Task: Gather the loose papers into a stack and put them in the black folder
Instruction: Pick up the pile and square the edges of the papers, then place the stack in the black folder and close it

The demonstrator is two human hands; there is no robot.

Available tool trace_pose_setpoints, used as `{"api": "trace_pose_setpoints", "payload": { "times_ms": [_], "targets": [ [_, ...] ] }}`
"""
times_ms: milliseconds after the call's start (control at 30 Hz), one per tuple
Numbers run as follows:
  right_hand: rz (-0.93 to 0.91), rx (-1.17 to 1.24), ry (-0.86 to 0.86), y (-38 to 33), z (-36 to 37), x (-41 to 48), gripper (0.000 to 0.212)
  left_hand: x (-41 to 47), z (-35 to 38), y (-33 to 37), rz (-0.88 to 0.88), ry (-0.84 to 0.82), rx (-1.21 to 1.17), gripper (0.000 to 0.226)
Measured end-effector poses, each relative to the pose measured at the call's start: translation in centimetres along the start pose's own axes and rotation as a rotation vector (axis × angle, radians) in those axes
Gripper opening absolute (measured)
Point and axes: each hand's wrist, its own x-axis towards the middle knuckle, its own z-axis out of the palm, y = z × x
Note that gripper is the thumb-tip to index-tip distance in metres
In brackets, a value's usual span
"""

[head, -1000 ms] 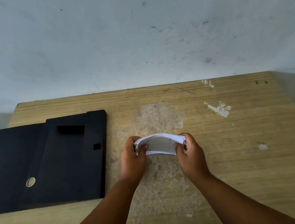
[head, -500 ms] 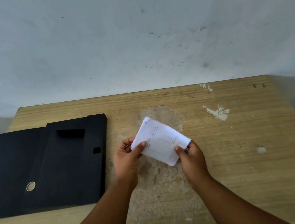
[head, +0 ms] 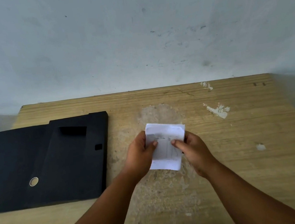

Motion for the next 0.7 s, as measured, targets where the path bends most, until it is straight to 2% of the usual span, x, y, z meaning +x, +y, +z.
{"api": "trace_pose_setpoints", "payload": {
  "times_ms": [100, 200, 333, 467, 700],
  "targets": [
    [-0.128, -0.152, 0.061, -0.6, 0.6, 0.0, 0.014, -0.3, 0.5, -0.1, 0.000, 0.028, 0.012, 0.022],
    [-0.248, -0.258, 0.201, 0.2, 2.2, -1.1, 0.015, -0.7, 1.4, -0.1, 0.005, 0.121, -0.004, 0.019],
    [-0.276, -0.281, 0.339, 2.4, 4.2, -2.7, 0.022, -1.6, 3.0, -0.8, -0.033, 0.159, -0.016, 0.012],
    [-0.270, -0.280, 0.363, 4.3, 4.4, -3.1, 0.024, -2.2, 3.7, -1.8, -0.048, 0.156, -0.066, 0.010],
    [-0.246, -0.405, 0.309, 7.0, 3.8, -3.2, 0.016, -2.1, 2.9, -2.5, -0.057, 0.095, 0.105, 0.009]
  ]
}}
